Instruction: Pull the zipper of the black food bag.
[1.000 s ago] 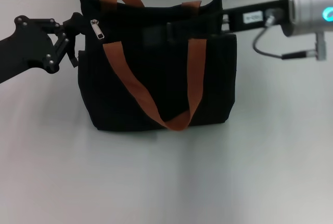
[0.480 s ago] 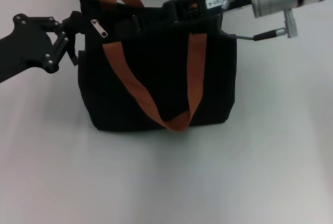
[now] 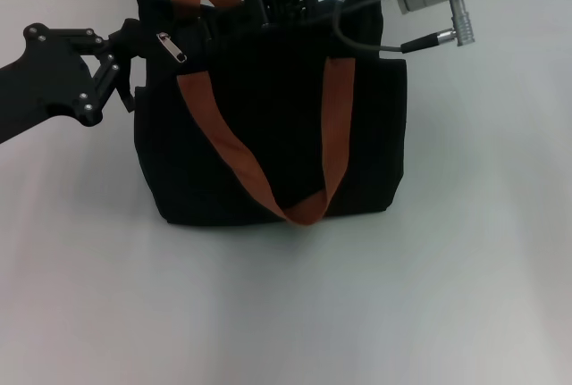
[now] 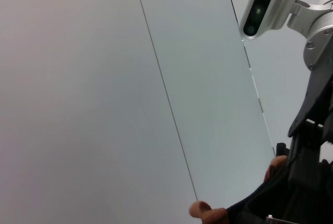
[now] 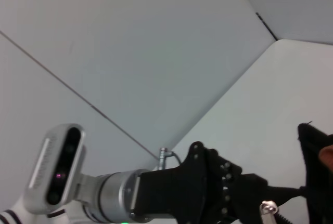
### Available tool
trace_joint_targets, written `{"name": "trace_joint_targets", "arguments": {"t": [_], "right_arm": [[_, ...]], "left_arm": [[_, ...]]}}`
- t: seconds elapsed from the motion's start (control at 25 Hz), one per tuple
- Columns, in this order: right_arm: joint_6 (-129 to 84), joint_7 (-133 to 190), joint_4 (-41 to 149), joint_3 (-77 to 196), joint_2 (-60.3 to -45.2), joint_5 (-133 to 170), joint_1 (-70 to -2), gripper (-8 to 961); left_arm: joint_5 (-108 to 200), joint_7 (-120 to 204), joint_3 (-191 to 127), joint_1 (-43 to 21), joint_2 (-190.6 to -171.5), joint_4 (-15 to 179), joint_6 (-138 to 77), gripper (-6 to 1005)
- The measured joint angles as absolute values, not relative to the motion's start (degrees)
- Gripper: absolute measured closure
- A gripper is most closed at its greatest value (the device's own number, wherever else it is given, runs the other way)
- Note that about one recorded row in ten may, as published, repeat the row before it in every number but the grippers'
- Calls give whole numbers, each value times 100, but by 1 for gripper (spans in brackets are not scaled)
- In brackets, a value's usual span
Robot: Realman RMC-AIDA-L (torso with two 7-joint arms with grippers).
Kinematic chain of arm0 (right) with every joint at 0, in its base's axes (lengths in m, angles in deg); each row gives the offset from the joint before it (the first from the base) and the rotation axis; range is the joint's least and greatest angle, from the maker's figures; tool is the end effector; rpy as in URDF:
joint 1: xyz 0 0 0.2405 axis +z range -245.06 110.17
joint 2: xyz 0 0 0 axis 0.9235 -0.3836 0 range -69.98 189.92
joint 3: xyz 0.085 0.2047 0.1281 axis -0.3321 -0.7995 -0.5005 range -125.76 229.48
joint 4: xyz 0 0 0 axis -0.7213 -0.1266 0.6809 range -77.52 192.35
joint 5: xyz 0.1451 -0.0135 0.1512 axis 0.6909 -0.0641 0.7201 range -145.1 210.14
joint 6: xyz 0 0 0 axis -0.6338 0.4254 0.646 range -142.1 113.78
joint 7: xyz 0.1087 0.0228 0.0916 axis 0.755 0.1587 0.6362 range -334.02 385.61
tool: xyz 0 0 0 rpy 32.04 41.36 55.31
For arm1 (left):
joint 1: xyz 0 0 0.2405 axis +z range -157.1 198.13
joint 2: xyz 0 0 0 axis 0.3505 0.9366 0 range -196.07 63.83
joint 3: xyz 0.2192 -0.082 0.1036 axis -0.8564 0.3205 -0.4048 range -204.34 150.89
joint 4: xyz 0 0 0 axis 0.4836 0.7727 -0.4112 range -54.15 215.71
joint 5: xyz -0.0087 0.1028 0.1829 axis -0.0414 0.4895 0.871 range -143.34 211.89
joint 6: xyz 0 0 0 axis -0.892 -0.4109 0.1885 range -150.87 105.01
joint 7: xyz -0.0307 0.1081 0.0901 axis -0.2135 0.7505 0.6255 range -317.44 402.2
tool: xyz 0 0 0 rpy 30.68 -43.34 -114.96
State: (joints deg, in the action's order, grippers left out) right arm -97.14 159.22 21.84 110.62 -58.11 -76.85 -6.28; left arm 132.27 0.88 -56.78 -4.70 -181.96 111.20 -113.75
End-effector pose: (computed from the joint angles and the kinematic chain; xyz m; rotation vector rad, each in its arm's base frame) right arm 0.0527 0.4072 -0.0388 2.7405 -1.1288 -0.5127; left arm -0.2931 0.3232 0.0506 -2.2929 -0.0120 -0.7780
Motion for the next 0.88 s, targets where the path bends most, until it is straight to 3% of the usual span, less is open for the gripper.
{"name": "trace_joint_targets", "arguments": {"t": [0.88], "right_arm": [[-8986, 15368, 2147, 11532, -5923, -7677, -460, 407]], "left_arm": [[13227, 36, -5700, -514, -18205, 11121, -11424, 949]]}}
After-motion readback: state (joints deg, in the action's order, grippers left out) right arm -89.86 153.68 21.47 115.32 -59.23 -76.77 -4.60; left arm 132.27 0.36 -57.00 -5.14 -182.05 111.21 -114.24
